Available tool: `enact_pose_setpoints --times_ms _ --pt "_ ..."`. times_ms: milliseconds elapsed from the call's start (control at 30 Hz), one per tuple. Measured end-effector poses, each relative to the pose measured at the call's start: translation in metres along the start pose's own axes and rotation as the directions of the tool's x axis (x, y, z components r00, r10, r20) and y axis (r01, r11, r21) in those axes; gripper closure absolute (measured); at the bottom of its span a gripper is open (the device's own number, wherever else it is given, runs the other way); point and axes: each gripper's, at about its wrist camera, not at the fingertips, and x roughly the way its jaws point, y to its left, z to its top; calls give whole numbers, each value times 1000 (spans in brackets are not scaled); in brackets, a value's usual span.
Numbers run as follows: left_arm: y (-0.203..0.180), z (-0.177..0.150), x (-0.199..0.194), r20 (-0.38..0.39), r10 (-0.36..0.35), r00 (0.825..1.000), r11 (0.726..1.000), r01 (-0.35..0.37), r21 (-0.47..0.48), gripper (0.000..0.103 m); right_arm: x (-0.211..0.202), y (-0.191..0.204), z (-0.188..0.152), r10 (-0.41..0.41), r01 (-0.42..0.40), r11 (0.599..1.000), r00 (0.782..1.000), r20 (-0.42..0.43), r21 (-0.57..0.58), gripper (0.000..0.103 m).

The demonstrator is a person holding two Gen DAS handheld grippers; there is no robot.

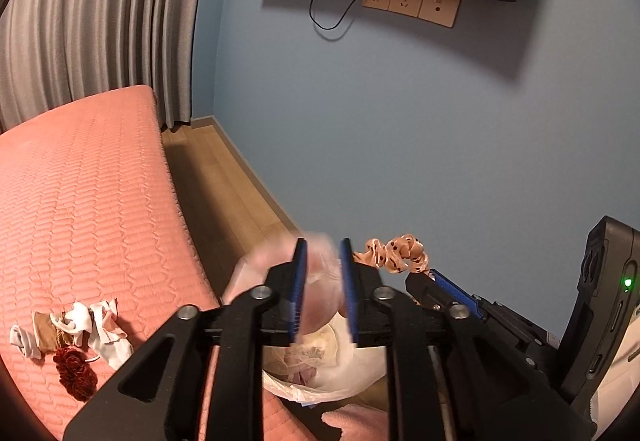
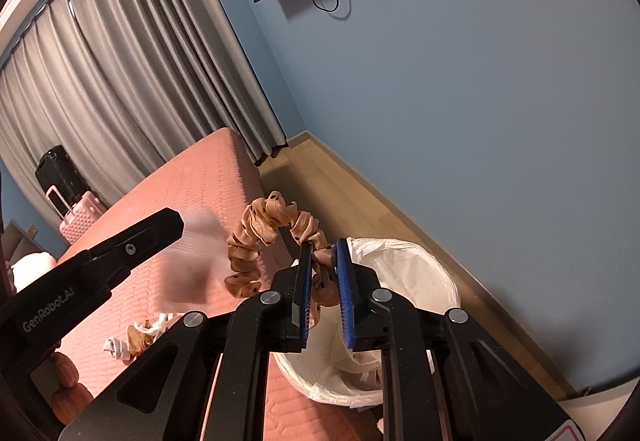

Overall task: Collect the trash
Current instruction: 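Carry lace cloth and tan scrunchie over the wastebasket and open both tools, then move both open tools back from the wastebasket to the pile on the bed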

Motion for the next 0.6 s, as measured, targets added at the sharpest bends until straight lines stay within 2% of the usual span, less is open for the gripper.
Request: enact_pose_setpoints --times_ms 67,133,167,600 --pt "1 1 1 9 14 1000 1000 -14 -5 57 3 1 1 -1 1 1000 1000 2 4 78" --pt "3 1 0 26 39 999 999 -39 -11 43 2 -3 -1 -5 5 1000 1000 8 9 63" --pt "4 1 0 31 47 998 999 -46 -14 40 1 -3 -2 -5 5 1000 1000 14 13 62" --pt "13 -2 -8 34 63 997 996 -61 -58 40 -3 7 -8 8 -8 1000 1000 -2 -1 62"
